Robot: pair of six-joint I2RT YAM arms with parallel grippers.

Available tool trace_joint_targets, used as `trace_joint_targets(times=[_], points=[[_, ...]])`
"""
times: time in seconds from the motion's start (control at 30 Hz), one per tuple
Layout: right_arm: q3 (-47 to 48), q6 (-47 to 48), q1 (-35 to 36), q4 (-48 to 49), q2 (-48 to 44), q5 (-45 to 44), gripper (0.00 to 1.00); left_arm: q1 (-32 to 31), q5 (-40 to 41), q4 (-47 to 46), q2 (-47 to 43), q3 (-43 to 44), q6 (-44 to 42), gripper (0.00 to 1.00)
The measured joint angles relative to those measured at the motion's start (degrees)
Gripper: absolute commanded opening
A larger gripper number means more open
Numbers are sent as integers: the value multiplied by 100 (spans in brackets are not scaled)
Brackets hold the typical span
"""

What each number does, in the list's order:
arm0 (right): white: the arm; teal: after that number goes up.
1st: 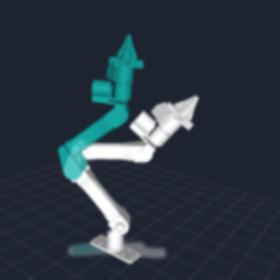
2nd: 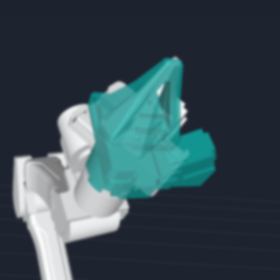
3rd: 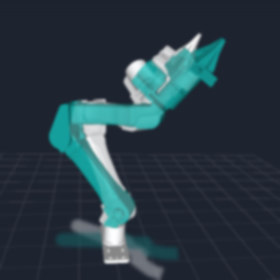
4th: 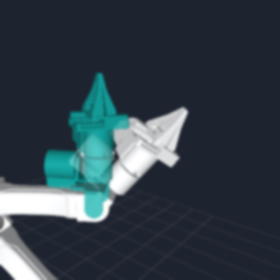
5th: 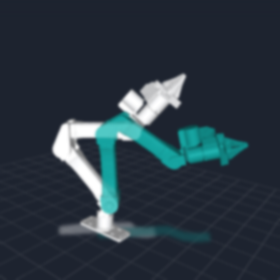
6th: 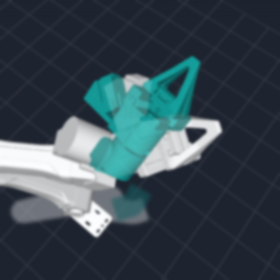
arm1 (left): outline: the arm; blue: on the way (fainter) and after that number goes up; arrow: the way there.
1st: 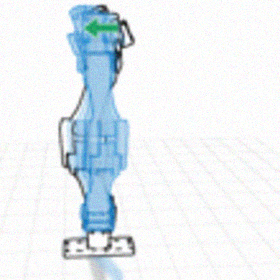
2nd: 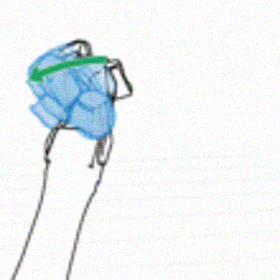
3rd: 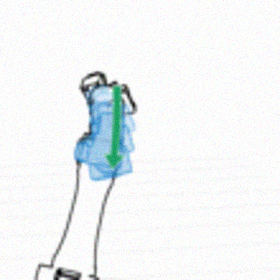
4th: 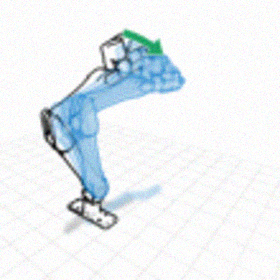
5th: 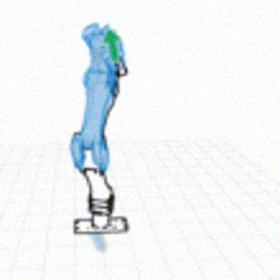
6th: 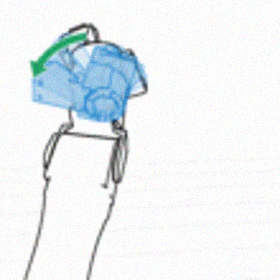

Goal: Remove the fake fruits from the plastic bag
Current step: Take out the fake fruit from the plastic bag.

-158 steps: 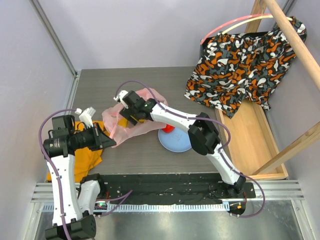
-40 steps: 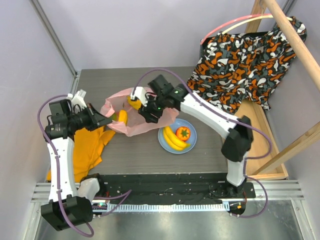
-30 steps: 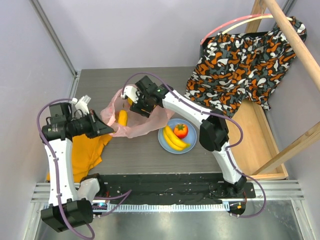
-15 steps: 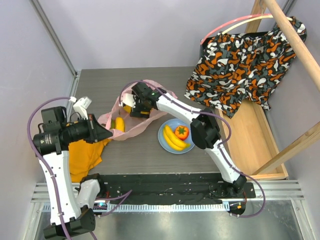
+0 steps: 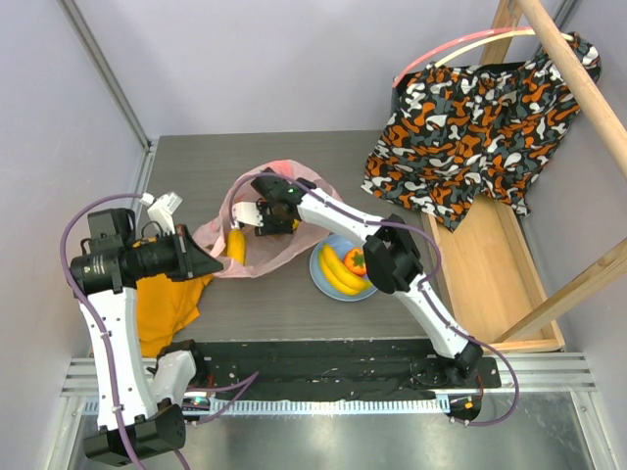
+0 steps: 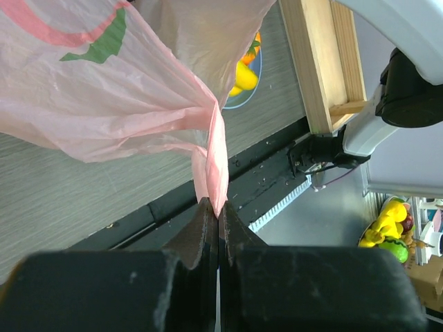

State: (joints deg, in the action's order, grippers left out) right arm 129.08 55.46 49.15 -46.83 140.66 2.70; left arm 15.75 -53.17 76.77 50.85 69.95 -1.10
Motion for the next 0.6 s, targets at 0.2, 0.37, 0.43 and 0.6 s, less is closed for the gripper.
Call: trace_joint_targets(times=[0.2,0.37,0.43,0.6], points=[[-352,-173,37,-20,-538,234,17,-4,13,-267,37,-118,343,0],[-479,-640,103,-42,-1482,612,18,-15,140,-855,205,-170,726,0],[-479,-852,111,-83,-1853,866,19,-15,254,-1161,291,-188,938,0],[-479,-1368,116,-529,-2424,1690,19,-24,516,-1958,549,-219,1469,0]])
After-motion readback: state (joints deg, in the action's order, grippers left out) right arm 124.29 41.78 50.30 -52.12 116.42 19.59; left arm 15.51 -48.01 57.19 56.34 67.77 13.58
